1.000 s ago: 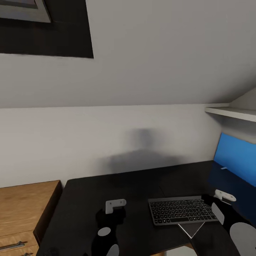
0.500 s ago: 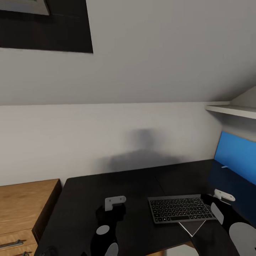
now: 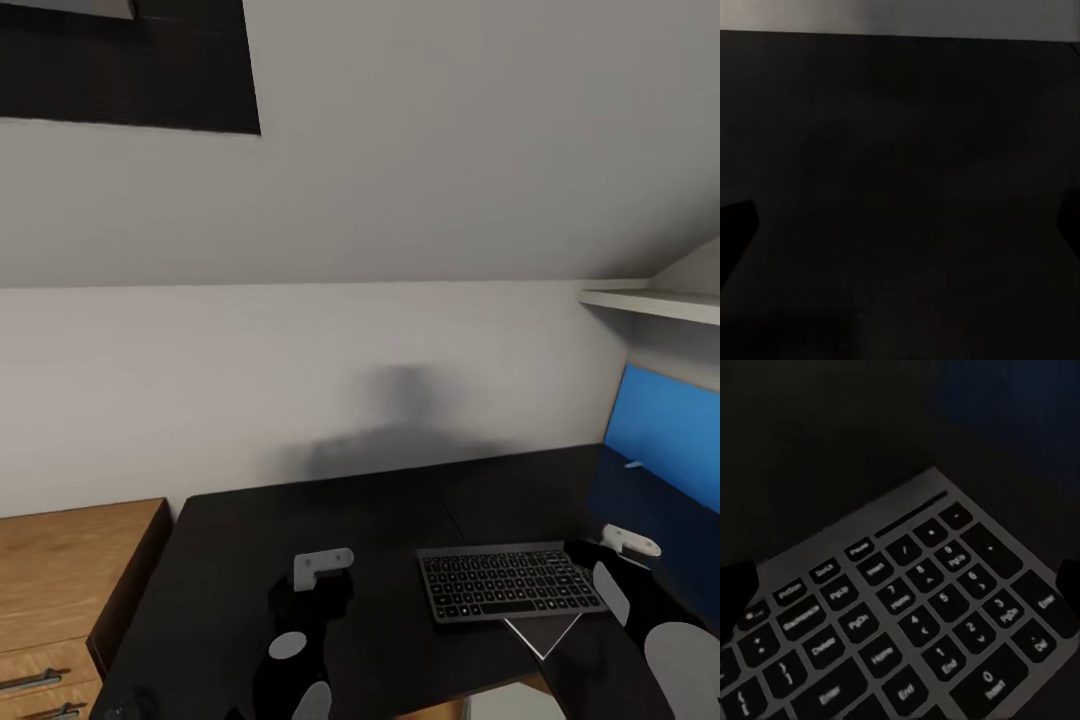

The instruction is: In the bedroom, organize the workspace by keeping the computer under the desk, ensuring the monitor is on the desk, placing the keyboard on the desk next to the monitor, placing the mouse on the desk next to the keyboard, moving the folder from the swivel chair onto the desk next to the mouse, stacking the notebook on top of the folder with the pen on top of the notebook, and positioning the swivel chair next to the desk.

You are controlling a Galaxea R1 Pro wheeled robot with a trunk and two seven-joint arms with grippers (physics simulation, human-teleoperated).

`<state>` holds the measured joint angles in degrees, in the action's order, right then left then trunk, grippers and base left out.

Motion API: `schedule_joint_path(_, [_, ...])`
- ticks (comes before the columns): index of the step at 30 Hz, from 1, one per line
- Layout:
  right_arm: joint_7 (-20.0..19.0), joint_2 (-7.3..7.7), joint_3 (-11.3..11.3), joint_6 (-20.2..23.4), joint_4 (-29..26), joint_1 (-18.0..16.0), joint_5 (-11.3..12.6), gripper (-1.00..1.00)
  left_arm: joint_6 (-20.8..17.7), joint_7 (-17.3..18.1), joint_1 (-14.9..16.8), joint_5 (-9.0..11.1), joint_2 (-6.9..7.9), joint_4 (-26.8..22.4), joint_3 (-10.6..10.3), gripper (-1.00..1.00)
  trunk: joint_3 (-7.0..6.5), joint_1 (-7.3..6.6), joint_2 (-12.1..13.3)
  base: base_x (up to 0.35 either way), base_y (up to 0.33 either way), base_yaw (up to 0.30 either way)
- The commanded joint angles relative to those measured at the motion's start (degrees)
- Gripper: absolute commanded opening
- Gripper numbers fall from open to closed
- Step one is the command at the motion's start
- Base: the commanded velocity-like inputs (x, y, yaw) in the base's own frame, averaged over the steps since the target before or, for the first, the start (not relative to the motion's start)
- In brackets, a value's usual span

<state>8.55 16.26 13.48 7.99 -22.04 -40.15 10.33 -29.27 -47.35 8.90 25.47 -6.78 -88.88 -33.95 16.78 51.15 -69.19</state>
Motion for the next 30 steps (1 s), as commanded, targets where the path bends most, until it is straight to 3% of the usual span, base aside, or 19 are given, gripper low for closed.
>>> schedule_joint_path(1, [0.2,0.0,0.0,0.5,-0.4,0.0,0.6,1.0,-0.2,-0.5,0.1,0.4,0.01,-0.1,-0.1,1.0,0.26,0.23,-0.5,0.0,0.0,0.0])
schedule_joint_path(7, [0.2,0.0,0.0,0.9,-0.9,0.0,0.6,1.0,-0.2,-0.5,0.1,0.4,0.01,-0.1,0.0,1.0,1.34,1.55,-2.9,0.0,0.0,0.0])
schedule_joint_path(30, [0.2,0.0,0.0,1.0,-1.2,0.0,0.7,1.0,-0.3,-0.5,0.1,0.4,0.01,-0.1,0.0,1.0,1.34,1.55,-2.9,0.0,0.0,0.0])
